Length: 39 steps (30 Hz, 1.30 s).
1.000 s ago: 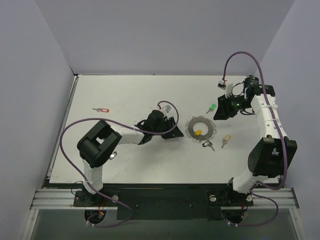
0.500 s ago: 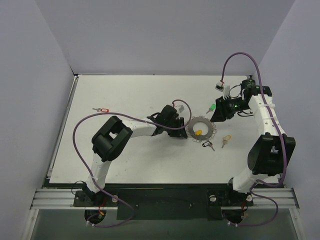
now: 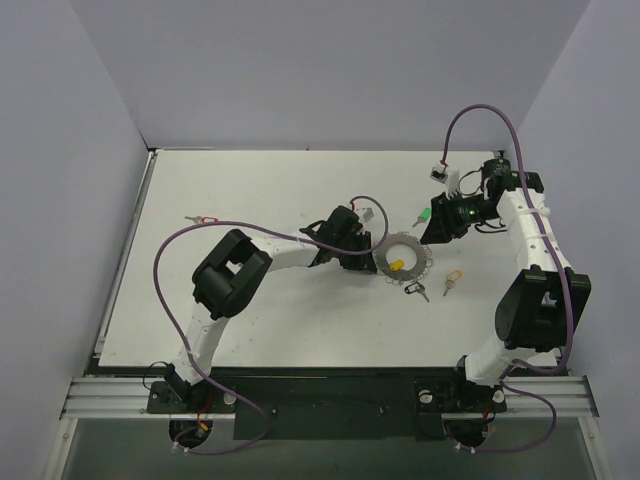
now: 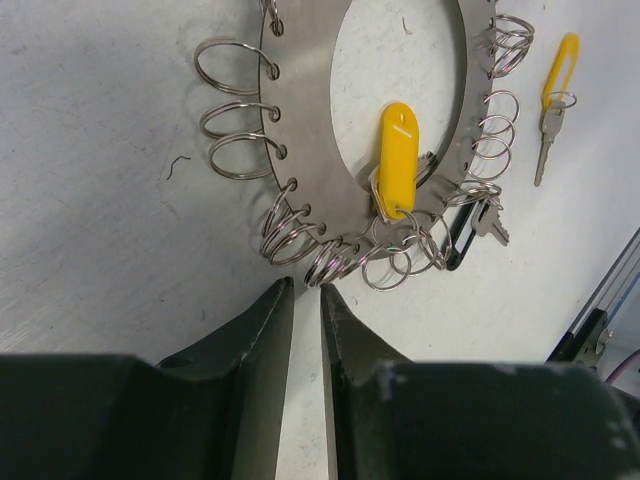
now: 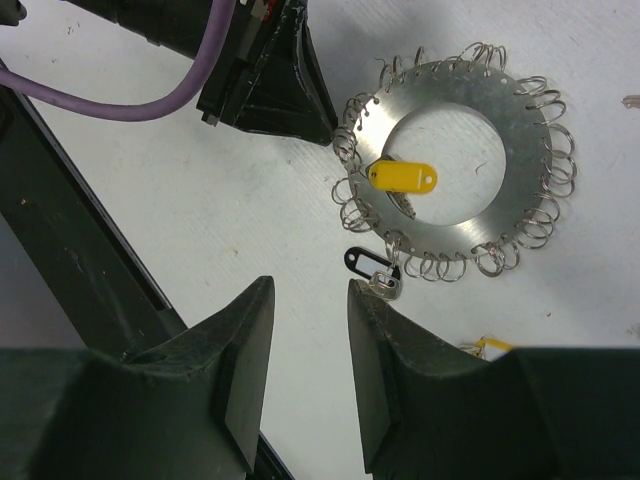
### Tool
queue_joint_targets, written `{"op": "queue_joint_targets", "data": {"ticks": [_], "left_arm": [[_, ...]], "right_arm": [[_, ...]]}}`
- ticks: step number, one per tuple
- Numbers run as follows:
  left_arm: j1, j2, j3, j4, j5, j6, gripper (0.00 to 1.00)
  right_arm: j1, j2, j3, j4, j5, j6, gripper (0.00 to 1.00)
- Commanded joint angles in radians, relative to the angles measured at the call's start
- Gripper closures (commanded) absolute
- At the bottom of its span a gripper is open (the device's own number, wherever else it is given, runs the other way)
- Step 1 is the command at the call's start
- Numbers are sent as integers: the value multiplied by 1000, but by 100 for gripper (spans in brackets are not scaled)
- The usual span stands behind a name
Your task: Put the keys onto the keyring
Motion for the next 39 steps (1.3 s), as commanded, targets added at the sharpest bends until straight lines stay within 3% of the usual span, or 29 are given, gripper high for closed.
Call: {"op": "queue_joint_targets", "data": {"ticks": [1, 13, 39], "left_arm": [[6, 40, 17, -14, 6, -2, 73], [44, 42, -34, 100, 60, -71, 70], [4, 67, -6, 72, 51, -31, 76]], "right_arm": [[3, 1, -8, -34, -36, -16, 68], [12, 5, -10, -34, -34, -19, 68], [13, 18, -11, -42, -33, -23, 68]]}}
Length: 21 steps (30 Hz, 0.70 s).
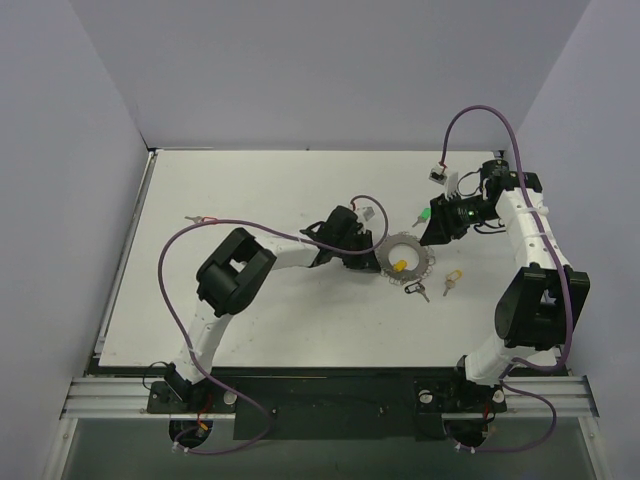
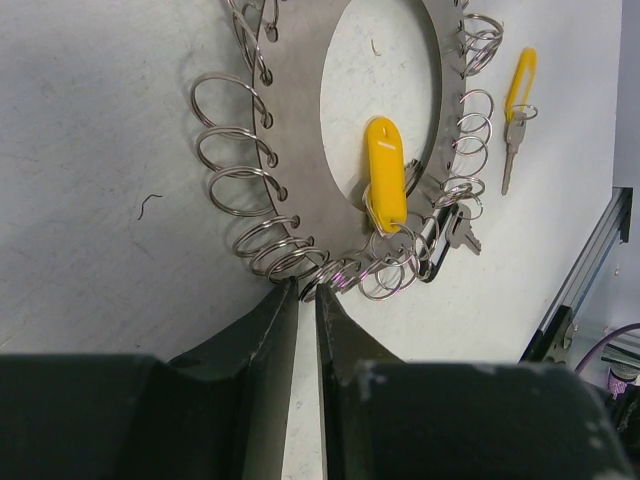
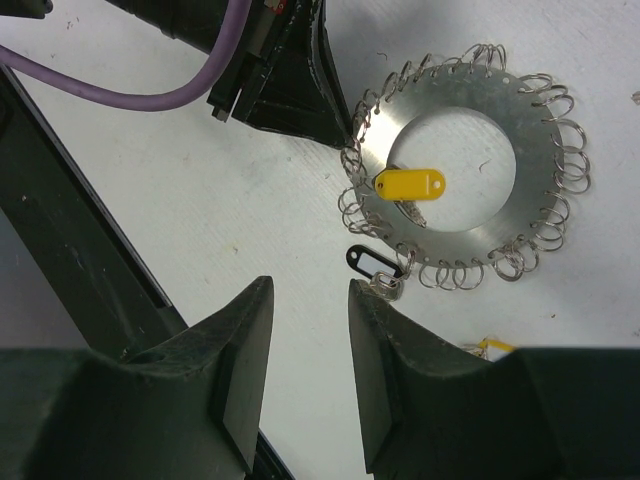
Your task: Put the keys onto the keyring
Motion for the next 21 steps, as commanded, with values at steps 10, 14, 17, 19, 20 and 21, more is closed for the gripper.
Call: {"op": "queue_joint_targets", "data": {"ticks": [10, 14, 17, 19, 20, 21], "left_arm": [[4, -182, -277, 297, -124, -4, 75], [17, -328, -407, 356, -197, 45, 72], [36, -482, -495, 362, -275, 109, 68], [48, -589, -588, 352, -335, 158, 65], [50, -633, -608, 342, -370, 174, 64], [62, -711, -652, 338, -383, 207, 57]], "right_arm": [[89, 13, -45, -126, 29, -262, 67], [190, -16, -121, -143, 98, -518, 63], [248, -55, -191, -145, 175, -777, 57], [293, -59, -194, -145, 219, -857, 55], [311, -54, -188, -145, 227, -867, 55], [319, -36, -162, -143, 229, -878, 54]]}}
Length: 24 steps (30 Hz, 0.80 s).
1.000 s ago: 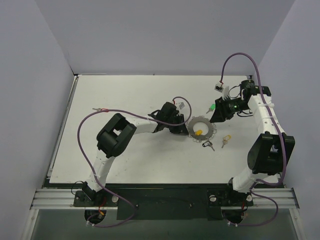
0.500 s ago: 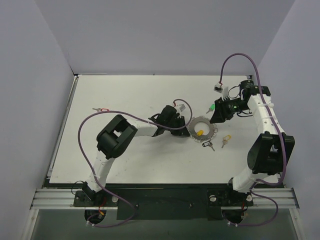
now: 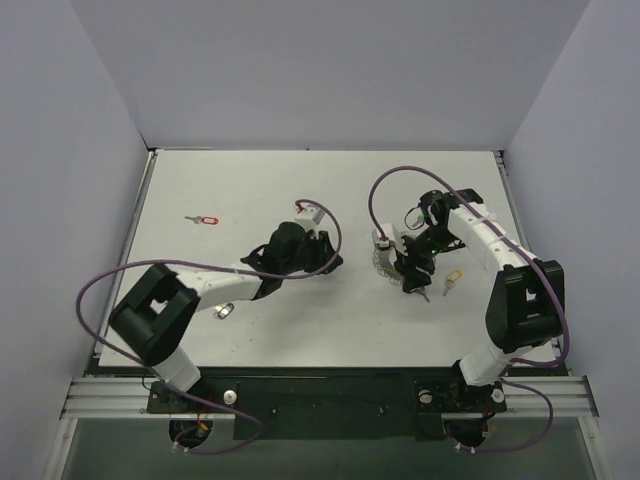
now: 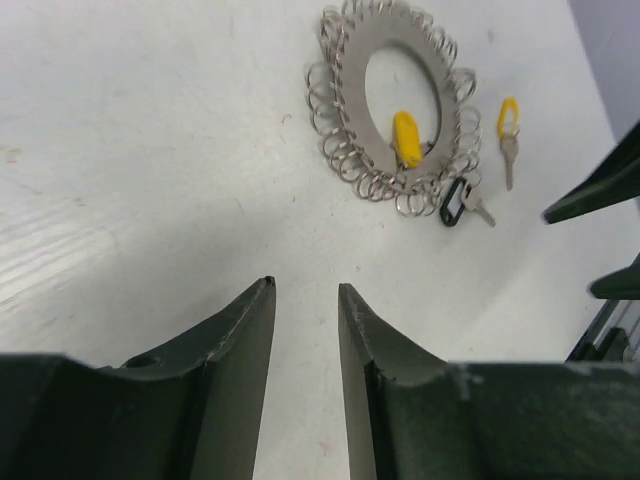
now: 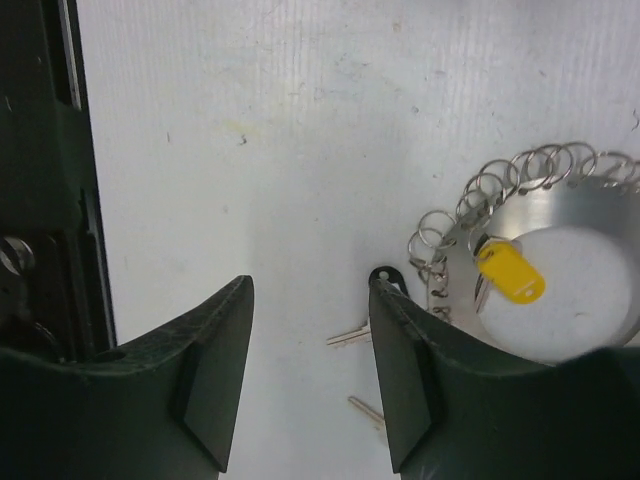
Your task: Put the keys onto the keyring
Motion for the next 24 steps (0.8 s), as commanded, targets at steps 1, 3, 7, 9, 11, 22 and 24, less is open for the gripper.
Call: {"op": "queue_joint_targets", "data": {"ticks": [1, 3, 7, 9, 11, 22, 24], "left_arm": [[35, -259, -111, 57, -178, 144, 53], [58, -373, -185, 52, -223, 167, 35], [157, -598, -309, 18, -174, 108, 16], [243, -687, -338, -40, -84, 80, 16], [274, -773, -355, -116, -54, 86, 16], [260, -1054, -412, -250, -114, 112, 17], [260, -1056, -409, -258, -126, 121, 17]], "right_arm": [[52, -16, 47, -55, 66, -248, 54], [73, 27, 99, -52, 84, -248, 55], [119, 121, 199, -26, 145, -209, 56], [138, 164, 263, -18, 168, -168, 57], [152, 222, 306, -5, 188, -119, 59], [229, 339, 339, 181, 386, 280, 68], [236, 351, 337, 186, 402, 288, 68]]}}
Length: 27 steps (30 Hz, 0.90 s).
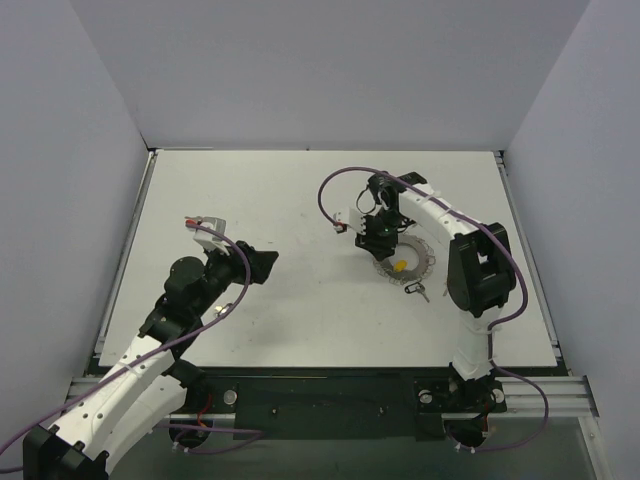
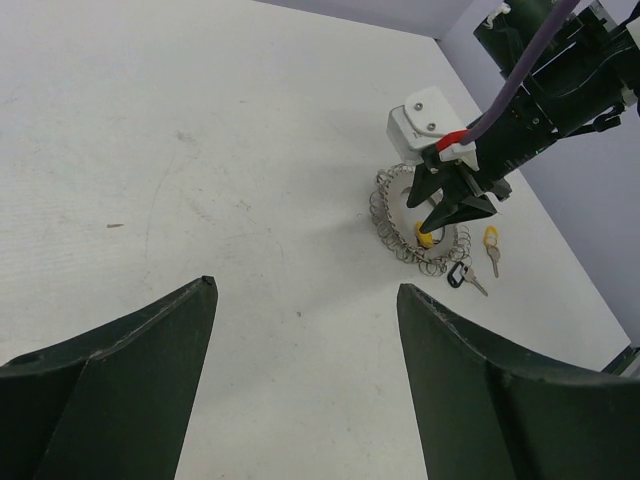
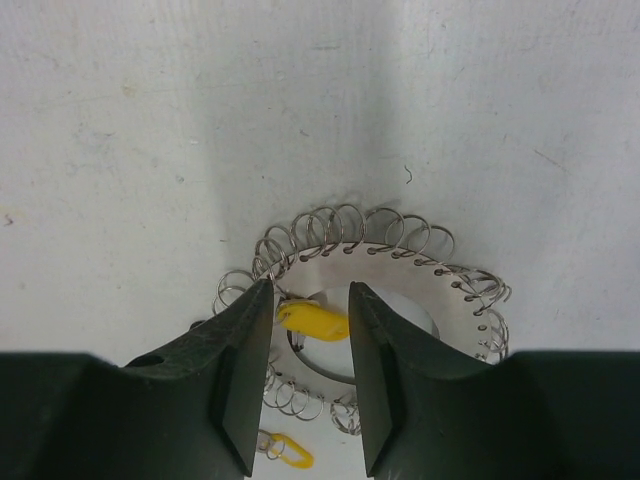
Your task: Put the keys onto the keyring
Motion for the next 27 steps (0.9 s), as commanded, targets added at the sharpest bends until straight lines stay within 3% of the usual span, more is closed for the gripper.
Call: {"op": "queue_joint_targets", "data": {"ticks": [1, 8, 16, 27], "left_arm": [[-5, -10, -2, -18, -25, 18, 17], [-5, -37, -13, -33, -98, 24, 18], [-6, -181, 0, -102, -223, 41, 18], [-6, -209, 12, -147, -206, 50, 18]], "right_arm": [[19, 29, 10, 7, 87, 94, 68], [42, 74, 5, 21, 120, 96, 68], [82, 116, 31, 24, 168, 77, 68], [99, 121, 33, 16, 193, 66, 68]]}}
